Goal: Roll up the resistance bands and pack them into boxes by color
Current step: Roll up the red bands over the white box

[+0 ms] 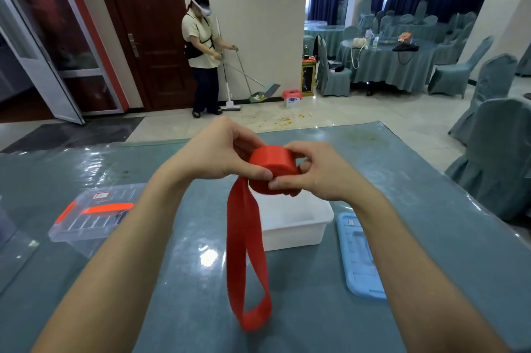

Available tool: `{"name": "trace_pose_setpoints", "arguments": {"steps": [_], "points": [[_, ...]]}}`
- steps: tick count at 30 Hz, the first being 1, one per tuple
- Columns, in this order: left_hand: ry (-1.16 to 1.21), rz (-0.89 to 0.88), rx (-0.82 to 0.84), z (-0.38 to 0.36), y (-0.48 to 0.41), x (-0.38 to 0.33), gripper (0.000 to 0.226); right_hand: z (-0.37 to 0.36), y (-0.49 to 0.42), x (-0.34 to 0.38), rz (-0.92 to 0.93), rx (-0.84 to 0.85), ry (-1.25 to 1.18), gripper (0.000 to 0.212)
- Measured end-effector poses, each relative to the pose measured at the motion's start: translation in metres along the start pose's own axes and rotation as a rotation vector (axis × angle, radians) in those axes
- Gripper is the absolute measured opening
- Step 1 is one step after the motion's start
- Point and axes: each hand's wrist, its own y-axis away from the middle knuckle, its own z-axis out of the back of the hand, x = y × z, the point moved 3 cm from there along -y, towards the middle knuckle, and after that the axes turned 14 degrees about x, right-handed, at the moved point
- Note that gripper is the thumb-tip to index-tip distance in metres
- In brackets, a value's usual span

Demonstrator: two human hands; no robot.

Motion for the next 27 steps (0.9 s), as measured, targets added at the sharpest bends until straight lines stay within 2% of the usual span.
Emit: {"name": "trace_pose_setpoints", "arguments": {"steps": [2,4,8,13,17,18,19,21,22,24,27], "points": [[0.045,-0.033,-0.026,0.007,0.004,-0.001,0.065,0.002,0.0,0.006,0.085,-0.082,-0.144,0.049],[0.22,-0.084,-0.057,0.012,0.015,0.009,0.073,0.004,0.001,0.01,0.15,-0.157,-0.29,0.051],[0.509,-0.167,-0.113,-0.008,0.03,0.032,0.055,0.0,0.0,0.017,0.222,-0.19,-0.457,0.045],[0.511,-0.206,-0.32,-0.026,0.034,0.039,0.04,-0.027,-0.008,0.01,0.23,-0.224,-0.575,0.051],[0.464,-0.102,-0.315,-0.025,0.051,0.049,0.036,-0.069,-0.014,-0.021,0.182,-0.213,-0.687,0.059],[0.429,-0.048,-0.311,-0.024,0.055,0.053,0.034,-0.079,-0.013,-0.028,0.159,-0.182,-0.65,0.066],[0.382,0.013,-0.294,-0.022,0.059,0.057,0.031,-0.087,-0.01,-0.035,0.122,-0.147,-0.558,0.083],[0.236,0.148,-0.213,-0.018,0.064,0.064,0.028,-0.095,0.0,-0.044,0.012,-0.102,-0.194,0.125],[0.158,0.21,-0.155,-0.016,0.066,0.066,0.025,-0.099,0.005,-0.044,-0.016,-0.105,0.048,0.135],[0.049,0.284,-0.031,-0.012,0.068,0.069,0.019,-0.11,0.01,-0.037,0.072,-0.121,0.444,0.128],[-0.021,0.312,0.052,-0.01,0.069,0.07,0.019,-0.129,0.007,-0.02,0.222,-0.182,0.695,0.103]]}}
